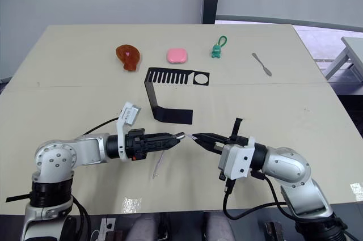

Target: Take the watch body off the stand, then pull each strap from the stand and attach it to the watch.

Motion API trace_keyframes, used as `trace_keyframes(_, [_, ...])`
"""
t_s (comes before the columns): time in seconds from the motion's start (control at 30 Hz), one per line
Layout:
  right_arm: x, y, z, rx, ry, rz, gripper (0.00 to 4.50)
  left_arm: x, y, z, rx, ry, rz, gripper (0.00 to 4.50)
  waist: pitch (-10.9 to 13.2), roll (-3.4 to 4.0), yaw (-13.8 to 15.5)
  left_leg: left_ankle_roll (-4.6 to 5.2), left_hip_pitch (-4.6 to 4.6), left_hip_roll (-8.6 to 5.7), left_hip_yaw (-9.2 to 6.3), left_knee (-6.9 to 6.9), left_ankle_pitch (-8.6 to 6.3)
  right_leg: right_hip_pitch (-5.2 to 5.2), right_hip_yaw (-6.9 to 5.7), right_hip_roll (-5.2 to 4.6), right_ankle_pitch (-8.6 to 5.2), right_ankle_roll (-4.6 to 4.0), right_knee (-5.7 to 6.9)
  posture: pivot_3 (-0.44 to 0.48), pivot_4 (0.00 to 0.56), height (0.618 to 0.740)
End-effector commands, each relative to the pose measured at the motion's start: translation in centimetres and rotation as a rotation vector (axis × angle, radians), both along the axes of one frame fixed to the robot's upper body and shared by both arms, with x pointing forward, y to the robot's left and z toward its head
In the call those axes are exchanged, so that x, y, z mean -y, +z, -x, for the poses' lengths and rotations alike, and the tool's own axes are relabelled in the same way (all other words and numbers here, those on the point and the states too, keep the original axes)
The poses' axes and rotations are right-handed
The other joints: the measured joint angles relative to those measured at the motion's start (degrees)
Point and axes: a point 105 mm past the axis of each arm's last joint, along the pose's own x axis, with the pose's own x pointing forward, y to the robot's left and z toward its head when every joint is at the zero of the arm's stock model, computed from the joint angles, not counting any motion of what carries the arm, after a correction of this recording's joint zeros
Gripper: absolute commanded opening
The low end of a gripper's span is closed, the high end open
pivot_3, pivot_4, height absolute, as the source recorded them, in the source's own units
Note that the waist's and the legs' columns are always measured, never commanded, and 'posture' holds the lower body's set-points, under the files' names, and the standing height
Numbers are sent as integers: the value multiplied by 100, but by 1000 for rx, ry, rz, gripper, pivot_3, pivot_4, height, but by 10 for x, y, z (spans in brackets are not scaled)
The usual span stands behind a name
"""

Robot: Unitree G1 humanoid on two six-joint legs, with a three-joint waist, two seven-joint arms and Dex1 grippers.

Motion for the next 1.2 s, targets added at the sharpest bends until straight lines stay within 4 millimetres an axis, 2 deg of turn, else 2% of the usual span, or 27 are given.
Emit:
trace_keyframes(0.03, [-1,4,2,28,5,-19,0,2,4,2,11,-12,31,1594,0,0,0,0,0,0,0,0,0,0,0,0,0,0,0,0,150,740])
trace_keyframes(1.2, [-3,-1,3,15,16,-13,0,4,3,4,6,-19,38,1594,0,0,0,0,0,0,-1,0,0,1,0,0,0,0,-1,0,150,740])
